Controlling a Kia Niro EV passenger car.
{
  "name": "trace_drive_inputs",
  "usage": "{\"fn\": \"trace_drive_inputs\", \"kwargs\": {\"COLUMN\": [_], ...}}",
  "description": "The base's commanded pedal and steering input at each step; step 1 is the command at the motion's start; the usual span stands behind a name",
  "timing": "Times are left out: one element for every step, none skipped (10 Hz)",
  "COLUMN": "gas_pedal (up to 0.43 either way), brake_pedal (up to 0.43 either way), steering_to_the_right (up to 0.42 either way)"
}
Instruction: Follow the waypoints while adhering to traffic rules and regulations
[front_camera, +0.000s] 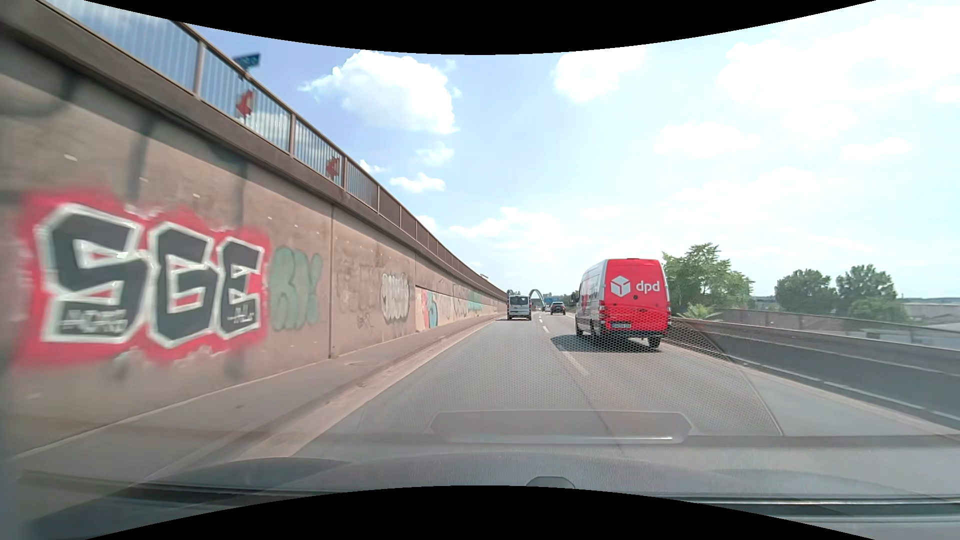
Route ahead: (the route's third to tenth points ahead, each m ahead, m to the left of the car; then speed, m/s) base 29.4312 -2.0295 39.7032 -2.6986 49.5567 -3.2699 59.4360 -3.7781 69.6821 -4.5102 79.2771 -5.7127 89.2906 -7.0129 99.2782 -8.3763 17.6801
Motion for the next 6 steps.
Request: {"fn": "trace_drive_inputs", "kwargs": {"gas_pedal": [0.280,0.280,0.268,0.260,0.260,0.260], "brake_pedal": [0.000,0.000,0.000,0.000,0.000,0.000], "steering_to_the_right": [0.007,0.006,0.006,0.006,0.006,0.006]}}
